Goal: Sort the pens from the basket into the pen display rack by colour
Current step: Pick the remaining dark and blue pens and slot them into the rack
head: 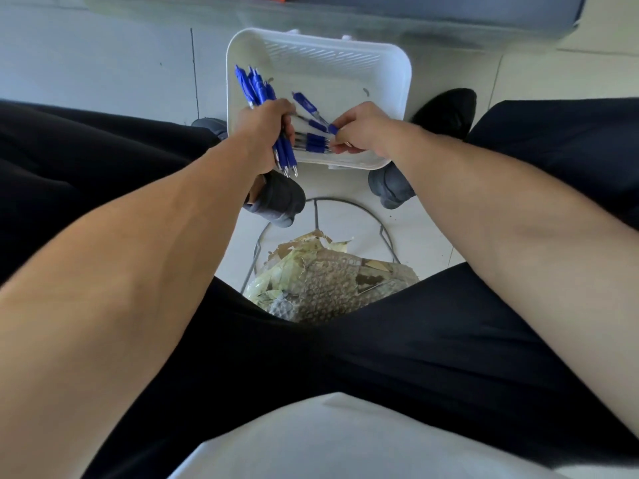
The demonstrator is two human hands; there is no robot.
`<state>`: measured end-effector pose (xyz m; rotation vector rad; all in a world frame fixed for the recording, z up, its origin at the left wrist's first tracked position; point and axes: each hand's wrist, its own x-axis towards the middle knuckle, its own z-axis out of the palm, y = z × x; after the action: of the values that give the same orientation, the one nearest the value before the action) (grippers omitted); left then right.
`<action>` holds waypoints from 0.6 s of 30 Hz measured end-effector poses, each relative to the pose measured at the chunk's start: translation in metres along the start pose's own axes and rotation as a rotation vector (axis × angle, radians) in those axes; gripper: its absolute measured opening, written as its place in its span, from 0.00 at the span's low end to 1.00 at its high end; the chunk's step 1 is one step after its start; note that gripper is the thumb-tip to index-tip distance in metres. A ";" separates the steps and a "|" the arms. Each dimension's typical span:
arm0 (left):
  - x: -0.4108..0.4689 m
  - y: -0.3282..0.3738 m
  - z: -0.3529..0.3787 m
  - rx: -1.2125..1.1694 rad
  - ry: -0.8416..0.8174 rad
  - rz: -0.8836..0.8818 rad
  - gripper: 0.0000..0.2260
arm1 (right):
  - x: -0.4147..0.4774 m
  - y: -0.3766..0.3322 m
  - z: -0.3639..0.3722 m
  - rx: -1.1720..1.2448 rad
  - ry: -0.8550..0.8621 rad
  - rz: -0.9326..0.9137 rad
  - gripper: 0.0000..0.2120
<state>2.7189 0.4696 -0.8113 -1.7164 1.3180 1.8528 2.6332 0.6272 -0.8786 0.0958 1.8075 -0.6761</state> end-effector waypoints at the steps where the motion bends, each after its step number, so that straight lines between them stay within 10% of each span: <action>1: -0.001 -0.001 0.000 0.001 0.009 0.001 0.08 | -0.005 -0.003 -0.003 0.043 -0.007 -0.019 0.11; 11: -0.020 -0.004 0.008 0.032 -0.056 0.073 0.22 | -0.046 -0.022 -0.007 0.342 -0.268 -0.170 0.12; 18: -0.014 0.004 0.008 0.148 0.031 0.201 0.15 | -0.039 -0.024 0.005 0.375 -0.329 -0.111 0.14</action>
<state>2.7141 0.4784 -0.7977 -1.5945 1.6497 1.7844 2.6411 0.6150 -0.8350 0.1265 1.3642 -1.0425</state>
